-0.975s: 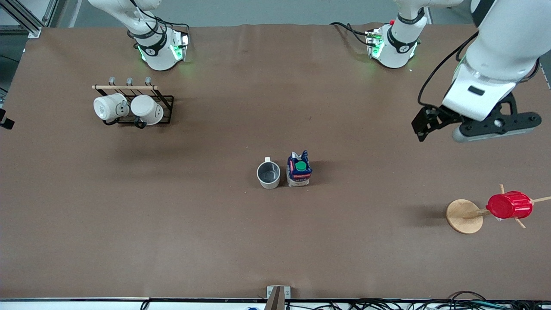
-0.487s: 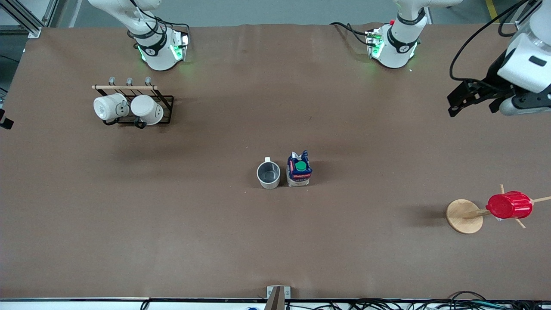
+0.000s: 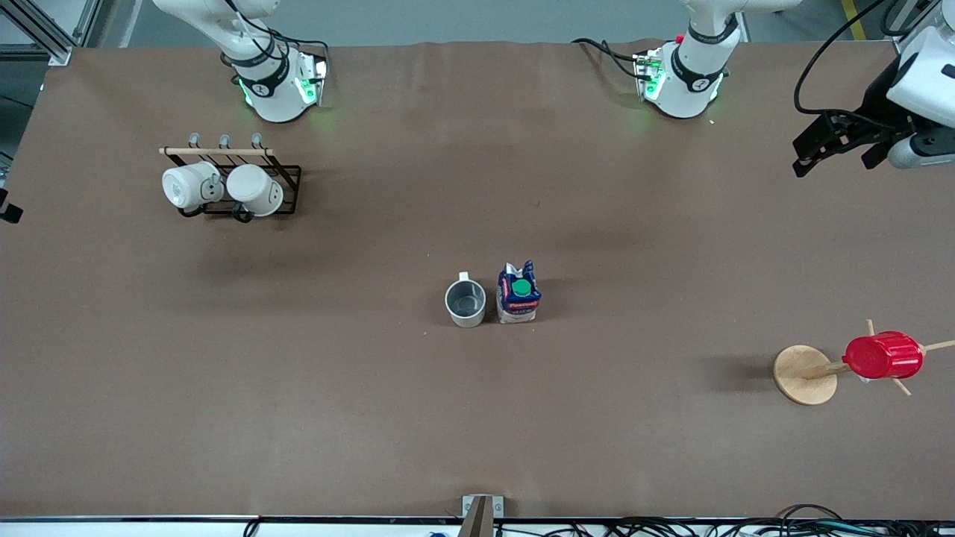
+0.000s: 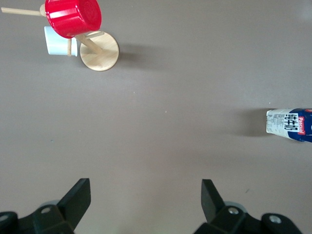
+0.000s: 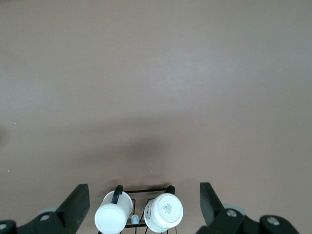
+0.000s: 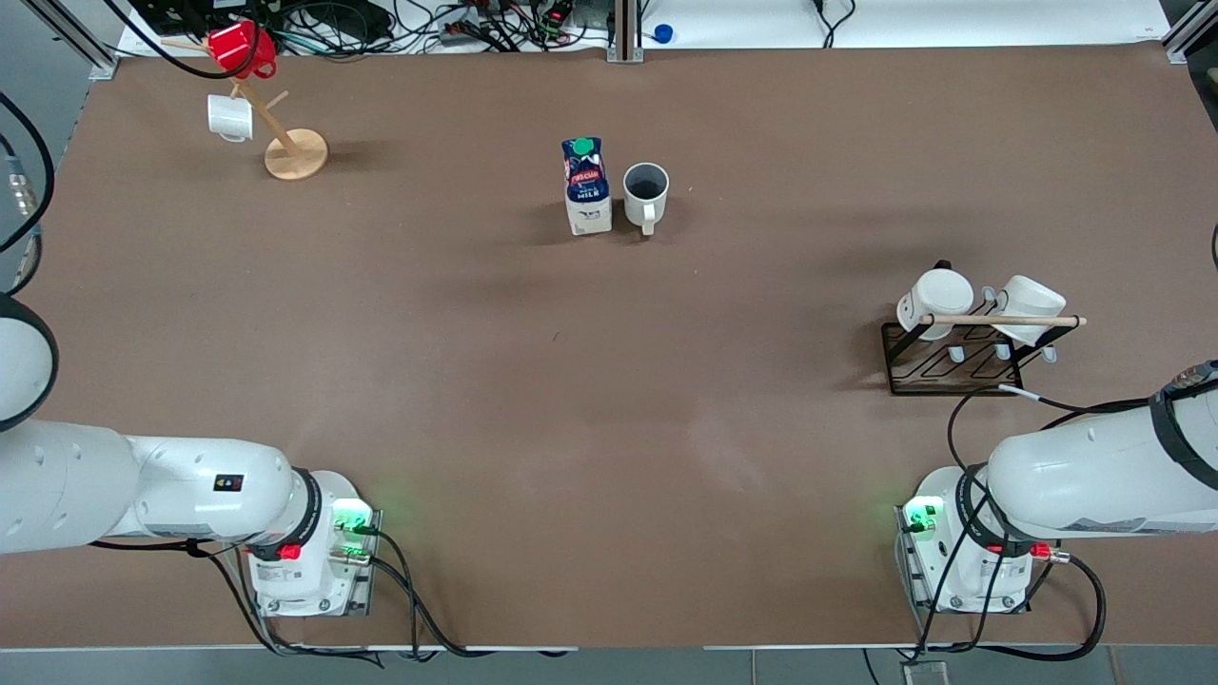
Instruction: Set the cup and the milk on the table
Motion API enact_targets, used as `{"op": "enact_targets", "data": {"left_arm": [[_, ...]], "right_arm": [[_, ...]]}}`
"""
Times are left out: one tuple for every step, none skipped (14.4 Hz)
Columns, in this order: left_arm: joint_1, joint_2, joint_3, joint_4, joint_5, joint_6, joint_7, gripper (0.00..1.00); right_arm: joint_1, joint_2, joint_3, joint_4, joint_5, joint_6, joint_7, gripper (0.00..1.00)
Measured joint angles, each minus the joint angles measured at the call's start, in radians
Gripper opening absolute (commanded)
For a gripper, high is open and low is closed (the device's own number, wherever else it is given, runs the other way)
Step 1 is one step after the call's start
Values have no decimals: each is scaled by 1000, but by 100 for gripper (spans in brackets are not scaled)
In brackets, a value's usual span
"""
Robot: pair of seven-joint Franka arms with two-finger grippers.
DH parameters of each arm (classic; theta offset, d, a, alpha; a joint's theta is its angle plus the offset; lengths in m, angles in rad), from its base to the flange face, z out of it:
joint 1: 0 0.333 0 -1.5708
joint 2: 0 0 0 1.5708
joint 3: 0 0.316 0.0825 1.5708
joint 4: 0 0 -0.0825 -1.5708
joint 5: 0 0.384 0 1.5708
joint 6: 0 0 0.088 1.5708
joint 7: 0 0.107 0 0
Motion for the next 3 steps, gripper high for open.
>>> {"op": "enact_targets", "data": {"left_arm": [[0,0,0,0,0,2,1,100],[0,0,0,2,0,4,3,100],[0,0,0,3,0,4,7,100]], "right_arm": [[0,0,-1,0,0,-1,0,100],[-1,0,-1,0,-1,-1,0,100],[-1,0,-2,0,-1,-1,0,100]]}}
